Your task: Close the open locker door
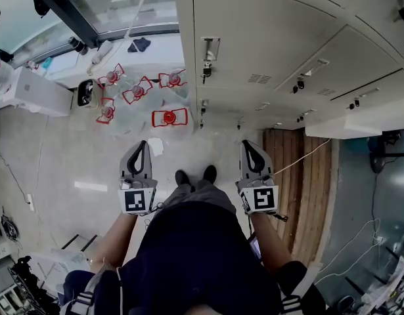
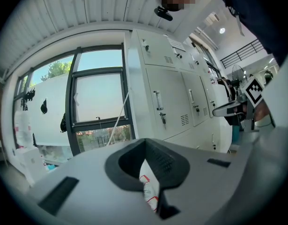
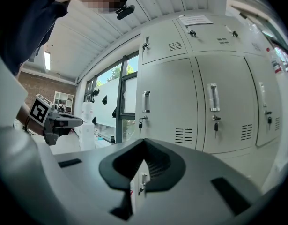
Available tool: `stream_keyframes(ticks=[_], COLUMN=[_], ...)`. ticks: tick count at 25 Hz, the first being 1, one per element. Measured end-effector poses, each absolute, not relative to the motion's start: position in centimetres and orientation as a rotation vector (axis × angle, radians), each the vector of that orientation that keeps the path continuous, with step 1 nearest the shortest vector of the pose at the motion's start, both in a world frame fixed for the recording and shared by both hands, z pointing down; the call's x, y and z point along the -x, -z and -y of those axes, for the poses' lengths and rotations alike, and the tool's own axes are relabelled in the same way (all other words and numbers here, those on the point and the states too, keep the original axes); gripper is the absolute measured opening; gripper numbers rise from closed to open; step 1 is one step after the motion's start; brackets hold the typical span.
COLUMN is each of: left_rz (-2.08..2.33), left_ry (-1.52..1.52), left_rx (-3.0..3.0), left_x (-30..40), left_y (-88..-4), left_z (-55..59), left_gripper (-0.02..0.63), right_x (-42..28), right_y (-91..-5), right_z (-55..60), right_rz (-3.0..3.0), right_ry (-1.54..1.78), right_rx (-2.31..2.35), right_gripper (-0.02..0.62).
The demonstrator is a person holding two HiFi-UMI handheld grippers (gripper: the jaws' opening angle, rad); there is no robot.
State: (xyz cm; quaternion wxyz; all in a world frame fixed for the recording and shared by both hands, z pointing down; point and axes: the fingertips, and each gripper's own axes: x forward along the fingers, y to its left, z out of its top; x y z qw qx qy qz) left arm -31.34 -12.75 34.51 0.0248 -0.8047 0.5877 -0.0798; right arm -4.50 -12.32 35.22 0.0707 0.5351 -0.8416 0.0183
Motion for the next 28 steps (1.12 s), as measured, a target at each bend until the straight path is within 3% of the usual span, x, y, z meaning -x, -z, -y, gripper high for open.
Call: stream_keyframes(ticks=[28], left_rz=[-1.873], left_ry=[0.241], left_rx=[2.473], left_x=[32.1], left_y=[-34.8], left_z=[12.4], left_gripper=[0.003], right_x=[3.3], right_y=[-36.1], right_z=[12.0], right_rz=[2.446], right_ry=[-0.046], right_rx=[-1.579], right_gripper=[-0.008])
